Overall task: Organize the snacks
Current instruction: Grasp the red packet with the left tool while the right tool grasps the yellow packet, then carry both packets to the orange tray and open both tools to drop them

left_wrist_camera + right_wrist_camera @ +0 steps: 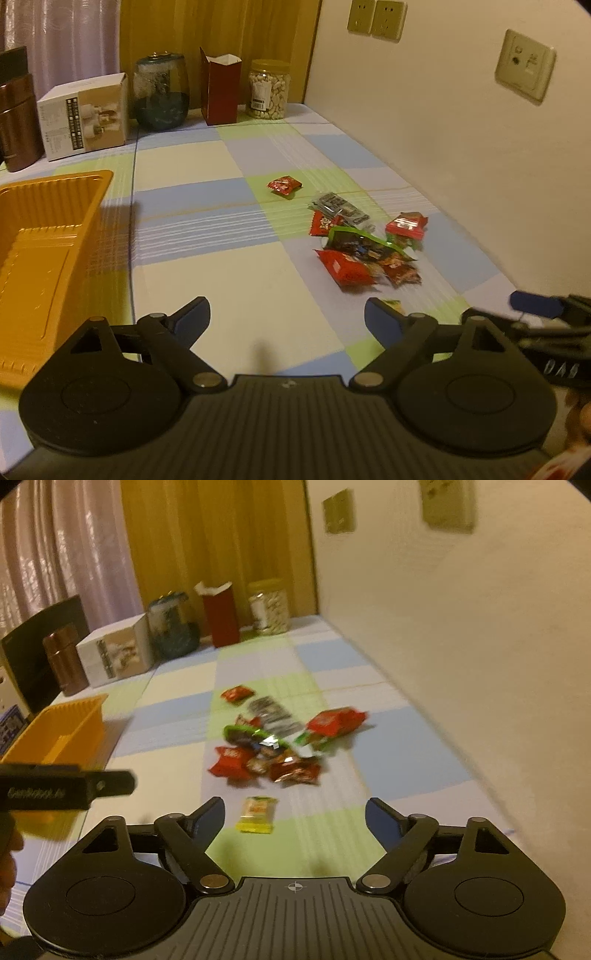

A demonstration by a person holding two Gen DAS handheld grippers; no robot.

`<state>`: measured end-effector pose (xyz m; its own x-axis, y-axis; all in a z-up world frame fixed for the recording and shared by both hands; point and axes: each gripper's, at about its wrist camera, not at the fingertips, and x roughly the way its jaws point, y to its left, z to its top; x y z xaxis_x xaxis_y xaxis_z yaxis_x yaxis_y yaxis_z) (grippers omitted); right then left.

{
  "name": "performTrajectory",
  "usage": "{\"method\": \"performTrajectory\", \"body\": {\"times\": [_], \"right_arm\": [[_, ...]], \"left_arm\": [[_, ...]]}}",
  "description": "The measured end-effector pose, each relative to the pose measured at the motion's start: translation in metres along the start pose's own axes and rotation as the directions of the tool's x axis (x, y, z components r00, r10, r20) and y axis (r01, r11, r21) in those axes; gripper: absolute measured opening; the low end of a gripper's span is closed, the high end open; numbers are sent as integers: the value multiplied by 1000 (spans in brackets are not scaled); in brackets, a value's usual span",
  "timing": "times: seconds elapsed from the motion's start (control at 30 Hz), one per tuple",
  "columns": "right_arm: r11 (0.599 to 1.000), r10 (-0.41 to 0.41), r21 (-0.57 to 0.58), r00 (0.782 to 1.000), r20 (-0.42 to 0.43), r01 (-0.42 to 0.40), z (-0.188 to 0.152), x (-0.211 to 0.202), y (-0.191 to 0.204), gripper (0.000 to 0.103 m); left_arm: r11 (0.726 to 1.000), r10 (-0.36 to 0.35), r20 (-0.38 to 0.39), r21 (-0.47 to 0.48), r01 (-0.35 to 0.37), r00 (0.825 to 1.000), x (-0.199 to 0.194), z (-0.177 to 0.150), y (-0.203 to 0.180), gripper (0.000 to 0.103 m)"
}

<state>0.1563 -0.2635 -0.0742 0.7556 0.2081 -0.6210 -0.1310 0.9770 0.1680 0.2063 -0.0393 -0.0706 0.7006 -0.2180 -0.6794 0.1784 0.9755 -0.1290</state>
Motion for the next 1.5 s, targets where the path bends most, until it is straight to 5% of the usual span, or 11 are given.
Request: {"method": "performTrajectory", "body": {"times": [0.23, 0.5, 0.57, 0.83, 1.17, 1.23, 1.5], "right_arm": [[999, 51, 2, 997, -55, -51, -8, 57, 14, 61], [998, 6, -56, 998, -61, -9, -14, 89, 27, 43], [998, -7, -65, 999, -53, 4, -14, 90, 26, 22], [999, -42, -8, 998, -38, 42, -16, 73, 5, 22], [995, -92, 23, 995, -43, 93, -19, 62, -12, 22], [996, -90, 24, 995, -41, 91, -18, 63, -11, 22], [997, -75, 24, 997, -33, 76, -14, 60, -5, 22]], "left_arm": [[1000, -4, -27, 14, 4, 1000, 34, 7, 13, 85], [998, -50, -44, 41, 51, 998, 56, 17, 15, 83], [996, -67, -47, 53, 69, 997, 61, 20, 10, 83], [983, -153, -71, 93, 159, 986, 90, 37, -18, 68], [978, -143, -122, 137, 160, 982, 126, 35, -34, 42], [977, -122, -124, 161, 141, 985, 128, 33, -34, 31], [981, -105, -120, 150, 122, 987, 112, 28, -20, 24]]}}
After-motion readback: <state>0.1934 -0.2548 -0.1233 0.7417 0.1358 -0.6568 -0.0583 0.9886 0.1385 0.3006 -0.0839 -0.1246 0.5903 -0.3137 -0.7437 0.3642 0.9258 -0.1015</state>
